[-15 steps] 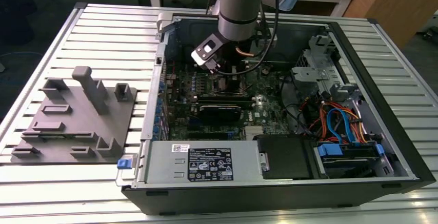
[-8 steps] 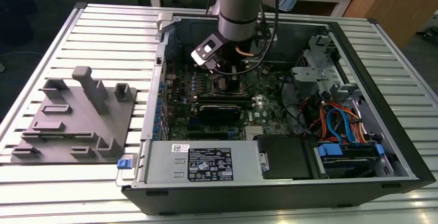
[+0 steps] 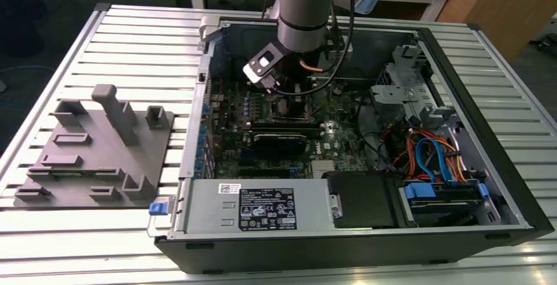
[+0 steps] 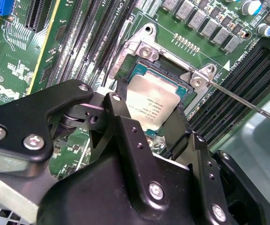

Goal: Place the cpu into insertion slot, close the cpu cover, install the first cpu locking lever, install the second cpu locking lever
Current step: 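Place the cpu into insertion slot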

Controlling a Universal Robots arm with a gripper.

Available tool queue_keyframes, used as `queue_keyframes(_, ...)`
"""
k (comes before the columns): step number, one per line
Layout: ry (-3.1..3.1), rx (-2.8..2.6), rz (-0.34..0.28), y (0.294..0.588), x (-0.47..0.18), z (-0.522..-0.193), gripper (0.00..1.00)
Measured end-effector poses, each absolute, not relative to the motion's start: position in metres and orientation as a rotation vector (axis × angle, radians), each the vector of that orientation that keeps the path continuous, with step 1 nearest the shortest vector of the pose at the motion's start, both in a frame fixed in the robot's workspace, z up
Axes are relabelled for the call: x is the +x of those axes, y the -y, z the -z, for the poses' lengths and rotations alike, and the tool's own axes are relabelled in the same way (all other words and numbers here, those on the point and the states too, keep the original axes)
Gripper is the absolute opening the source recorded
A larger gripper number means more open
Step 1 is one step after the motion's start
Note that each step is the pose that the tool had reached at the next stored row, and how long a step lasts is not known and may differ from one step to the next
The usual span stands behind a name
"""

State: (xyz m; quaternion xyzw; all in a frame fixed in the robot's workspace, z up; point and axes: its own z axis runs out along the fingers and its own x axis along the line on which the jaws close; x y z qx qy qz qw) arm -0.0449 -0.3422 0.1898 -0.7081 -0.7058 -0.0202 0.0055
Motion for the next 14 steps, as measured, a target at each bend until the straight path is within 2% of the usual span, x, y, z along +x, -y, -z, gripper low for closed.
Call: queue_keyframes(14, 2.210, -2.217, 0.063, 0.3421, -0.0449, -0.1897, 0.54)
